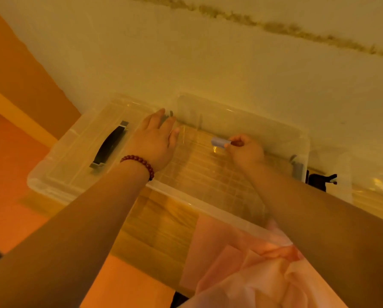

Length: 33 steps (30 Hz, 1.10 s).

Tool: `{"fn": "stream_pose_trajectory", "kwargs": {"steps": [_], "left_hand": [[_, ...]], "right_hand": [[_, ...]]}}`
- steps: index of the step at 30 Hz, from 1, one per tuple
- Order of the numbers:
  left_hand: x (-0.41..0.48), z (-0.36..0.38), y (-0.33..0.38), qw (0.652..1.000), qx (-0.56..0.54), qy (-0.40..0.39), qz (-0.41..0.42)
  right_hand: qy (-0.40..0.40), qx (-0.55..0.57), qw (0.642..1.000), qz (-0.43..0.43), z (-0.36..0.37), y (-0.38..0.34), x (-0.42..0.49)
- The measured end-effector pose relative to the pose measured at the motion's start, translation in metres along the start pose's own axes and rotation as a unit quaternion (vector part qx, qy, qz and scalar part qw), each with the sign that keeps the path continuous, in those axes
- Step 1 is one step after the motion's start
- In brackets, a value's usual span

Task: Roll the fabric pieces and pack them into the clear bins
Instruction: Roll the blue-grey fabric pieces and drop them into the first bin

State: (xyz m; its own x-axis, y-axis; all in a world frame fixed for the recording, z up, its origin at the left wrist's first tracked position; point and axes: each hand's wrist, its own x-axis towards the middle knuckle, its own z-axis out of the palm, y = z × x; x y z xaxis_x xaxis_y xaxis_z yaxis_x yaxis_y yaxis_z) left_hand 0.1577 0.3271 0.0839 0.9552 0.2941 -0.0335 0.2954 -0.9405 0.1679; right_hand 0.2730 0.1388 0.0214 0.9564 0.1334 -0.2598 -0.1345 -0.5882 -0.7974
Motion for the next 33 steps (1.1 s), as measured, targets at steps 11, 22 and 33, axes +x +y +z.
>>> {"fn": "stream_pose_trajectory", "kwargs": {"steps": [11,22,33], "left_hand": [[0.006,0.007,-0.008,1.0,-0.002,-0.002,-0.002],[0.008,0.007,-0.008,1.0,-0.019,-0.004,-0.005],[0.008,0.008,-0.008,1.0,-0.024,-0.004,-0.01]], "right_hand": [[0.046,0.011,0.998,0.045,0.021,0.004,0.008],[0.082,0.006,0.994,0.074,0.037,-0.001,0.019],[0.06,-0.035,0.996,0.058,0.035,0.004,0.026]]}}
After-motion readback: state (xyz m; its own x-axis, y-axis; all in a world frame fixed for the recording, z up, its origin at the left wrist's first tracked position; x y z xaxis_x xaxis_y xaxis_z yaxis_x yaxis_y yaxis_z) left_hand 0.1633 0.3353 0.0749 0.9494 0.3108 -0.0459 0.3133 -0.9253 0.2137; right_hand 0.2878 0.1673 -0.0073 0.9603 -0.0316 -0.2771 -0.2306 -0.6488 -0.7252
